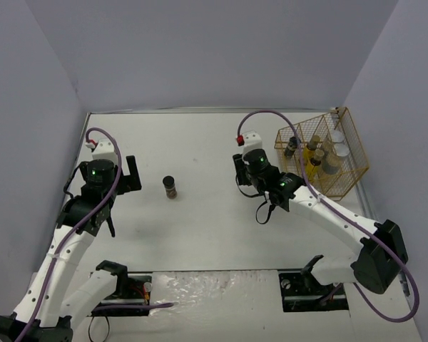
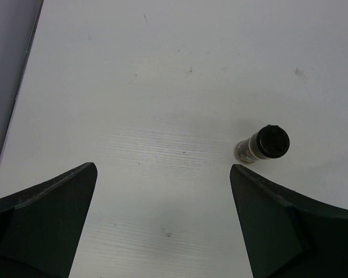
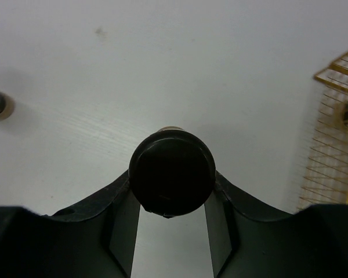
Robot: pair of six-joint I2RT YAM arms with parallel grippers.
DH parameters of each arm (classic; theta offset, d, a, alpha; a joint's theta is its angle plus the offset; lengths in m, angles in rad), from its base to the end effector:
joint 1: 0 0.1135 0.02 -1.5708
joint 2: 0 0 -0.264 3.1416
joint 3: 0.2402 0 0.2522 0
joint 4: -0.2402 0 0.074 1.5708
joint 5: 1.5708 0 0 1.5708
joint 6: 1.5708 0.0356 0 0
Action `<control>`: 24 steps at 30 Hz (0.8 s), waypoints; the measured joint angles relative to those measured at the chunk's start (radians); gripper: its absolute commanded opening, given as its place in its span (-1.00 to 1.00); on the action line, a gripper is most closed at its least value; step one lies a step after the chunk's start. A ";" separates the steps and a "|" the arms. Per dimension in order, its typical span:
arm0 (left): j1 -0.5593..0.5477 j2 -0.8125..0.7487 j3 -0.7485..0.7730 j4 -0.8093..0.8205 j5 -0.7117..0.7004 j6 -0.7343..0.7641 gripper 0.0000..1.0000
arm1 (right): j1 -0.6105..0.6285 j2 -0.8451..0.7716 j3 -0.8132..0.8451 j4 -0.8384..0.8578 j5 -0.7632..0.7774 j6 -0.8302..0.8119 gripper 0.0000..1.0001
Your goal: Organize the condiment bottles
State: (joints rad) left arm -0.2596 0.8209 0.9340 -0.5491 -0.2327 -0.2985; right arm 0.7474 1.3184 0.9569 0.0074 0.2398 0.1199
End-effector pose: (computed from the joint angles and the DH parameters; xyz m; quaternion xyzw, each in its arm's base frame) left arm 0.1714 -0.0370 0.3481 -0.0787 0.8362 -0.0529 0.5401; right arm 0.2304 0.2020 0.3010 -0.1864 0.7960 0.1493 0.5561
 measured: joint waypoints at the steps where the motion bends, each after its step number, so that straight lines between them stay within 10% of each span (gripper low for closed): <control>1: 0.000 0.000 0.000 0.000 0.000 0.000 0.94 | -0.022 -0.010 0.008 -0.024 0.028 0.014 -0.92; 24: 0.000 0.000 0.000 0.000 0.004 0.000 0.94 | -0.451 -0.021 0.115 -0.224 0.194 0.232 -0.94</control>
State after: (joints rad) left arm -0.2596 0.8206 0.9340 -0.5491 -0.2287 -0.2989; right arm 0.2962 1.2978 1.0721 -0.2170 0.4335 0.3517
